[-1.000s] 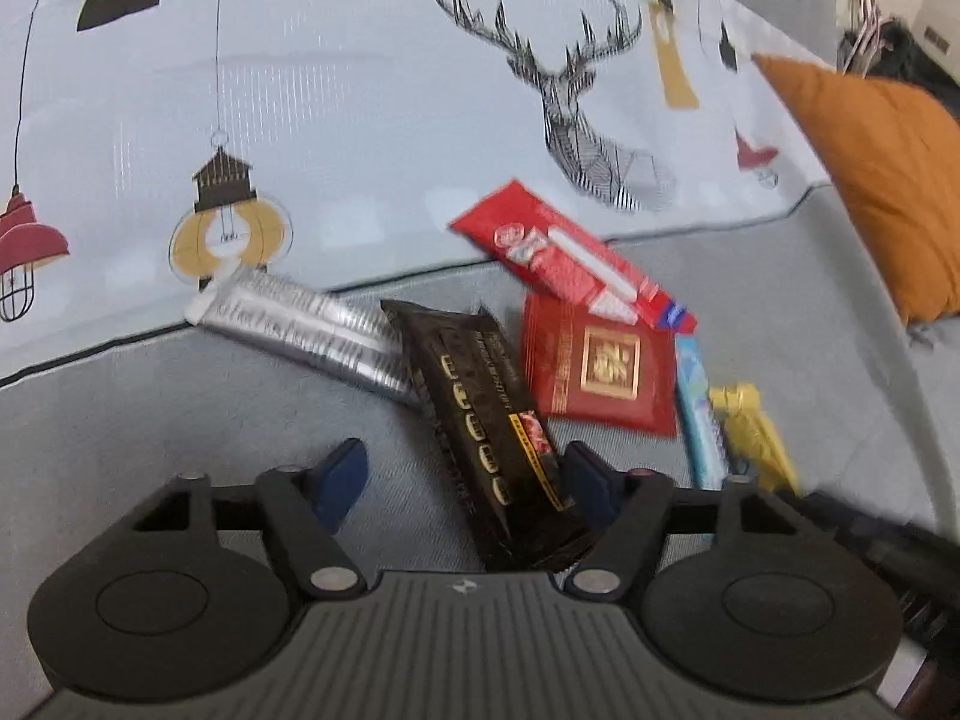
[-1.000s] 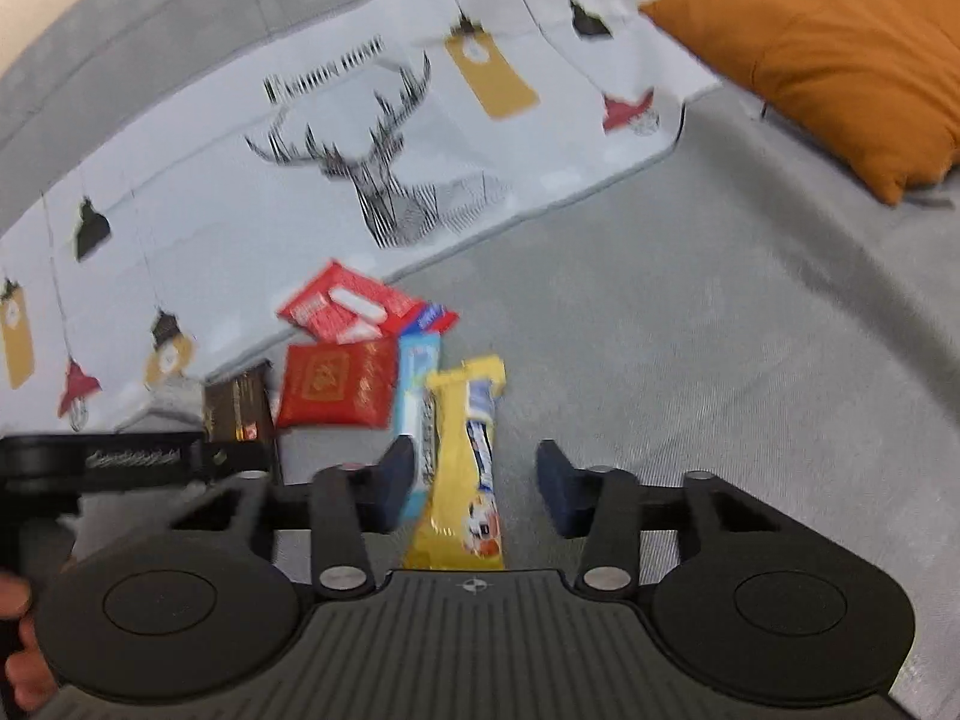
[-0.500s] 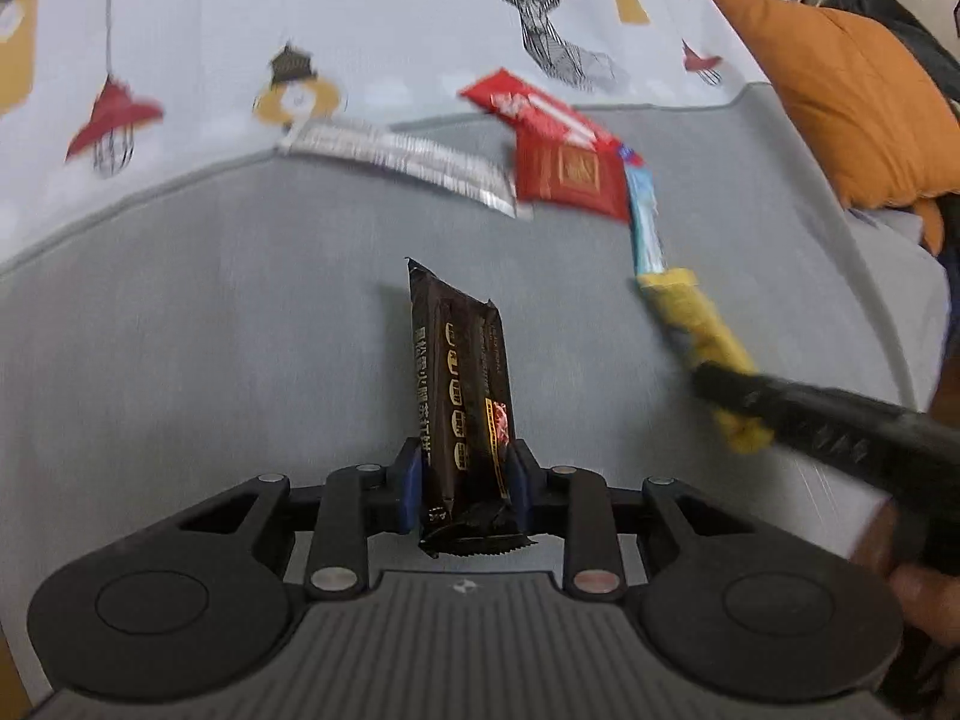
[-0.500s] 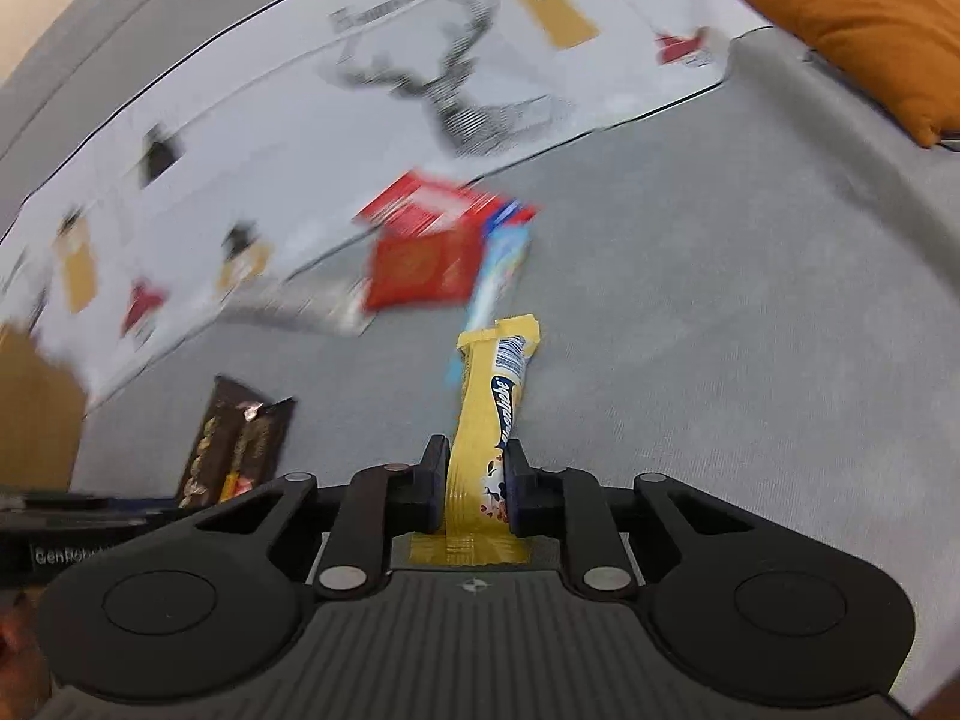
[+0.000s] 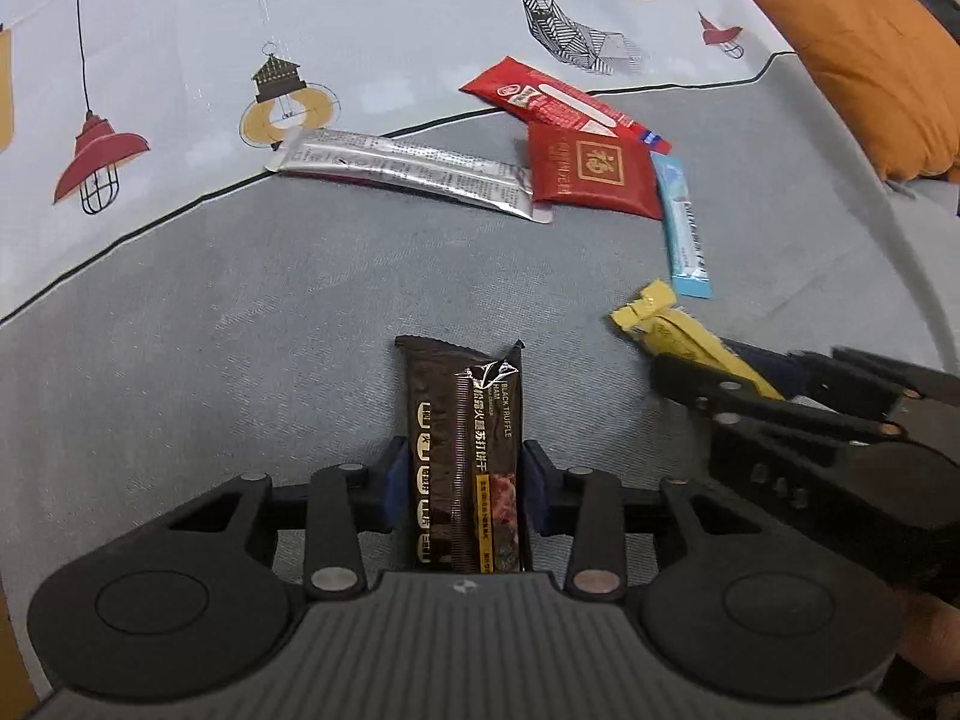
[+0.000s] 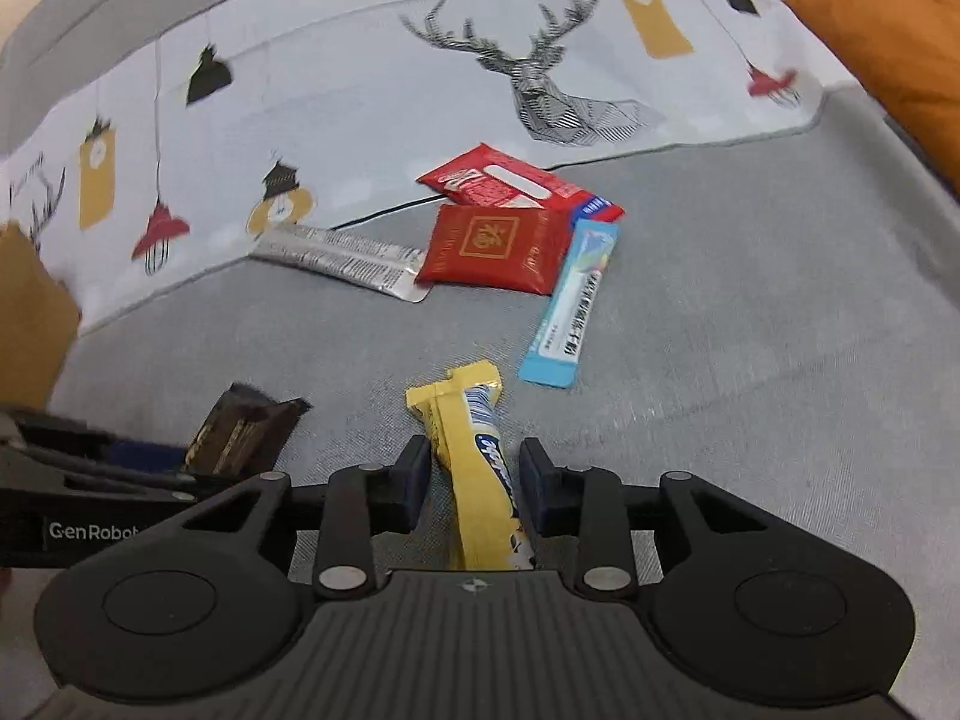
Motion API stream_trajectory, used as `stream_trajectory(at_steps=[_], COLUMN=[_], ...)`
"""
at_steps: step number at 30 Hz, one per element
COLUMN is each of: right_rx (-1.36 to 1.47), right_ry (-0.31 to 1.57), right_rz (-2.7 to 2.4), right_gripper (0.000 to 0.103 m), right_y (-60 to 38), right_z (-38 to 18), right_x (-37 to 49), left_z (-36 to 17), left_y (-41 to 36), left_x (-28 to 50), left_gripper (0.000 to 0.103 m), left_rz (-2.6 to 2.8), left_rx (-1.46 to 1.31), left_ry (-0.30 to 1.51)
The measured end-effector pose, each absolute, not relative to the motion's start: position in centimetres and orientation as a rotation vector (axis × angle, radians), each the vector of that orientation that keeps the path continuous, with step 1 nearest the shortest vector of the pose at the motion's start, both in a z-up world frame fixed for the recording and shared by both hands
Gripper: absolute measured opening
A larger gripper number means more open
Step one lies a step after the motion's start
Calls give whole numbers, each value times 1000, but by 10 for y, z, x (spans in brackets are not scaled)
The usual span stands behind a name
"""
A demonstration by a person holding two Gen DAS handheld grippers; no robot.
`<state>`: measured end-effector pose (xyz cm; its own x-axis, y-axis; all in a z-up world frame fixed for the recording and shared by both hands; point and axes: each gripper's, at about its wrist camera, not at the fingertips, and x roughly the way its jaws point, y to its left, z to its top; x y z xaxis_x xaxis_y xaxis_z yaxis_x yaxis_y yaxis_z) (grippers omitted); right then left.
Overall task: Organize snacks
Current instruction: 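Carry the chocolate bar and yellow bar over the cardboard box with both tools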
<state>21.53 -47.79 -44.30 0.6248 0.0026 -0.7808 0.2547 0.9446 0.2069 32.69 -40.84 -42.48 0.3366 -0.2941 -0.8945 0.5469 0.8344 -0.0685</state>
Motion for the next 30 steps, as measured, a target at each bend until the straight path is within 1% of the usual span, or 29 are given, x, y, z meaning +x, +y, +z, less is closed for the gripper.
stream_trajectory(at_steps=[2, 3, 4, 6, 8, 16, 30], right_rx=[295, 310, 344, 394, 382, 471, 421], right_ry=[900, 902, 896, 870, 849, 795, 727], right_rz=[-152, -161, -160, -147, -134, -9, 106], right_gripper=[31, 22, 20, 20, 20, 20, 20], right_y=[-478, -480, -482, -482, -473, -425, -306], right_z=[-441, -440, -437, -428, -417, -379, -298], right_x=[218, 221, 222, 224, 227, 218, 171], left_z=[-422, -420, -417, -409, -398, -339, -250], left_y=[-405, -404, -403, -397, -387, -326, -190], left_x=[324, 322, 319, 312, 308, 287, 237], left_gripper=[42, 42, 42, 42, 43, 43, 43], left_rz=[-552, -555, -556, -555, -545, -498, -442], left_rx=[232, 227, 227, 234, 226, 184, 65], left_ry=[1113, 1114, 1110, 1097, 1084, 996, 826])
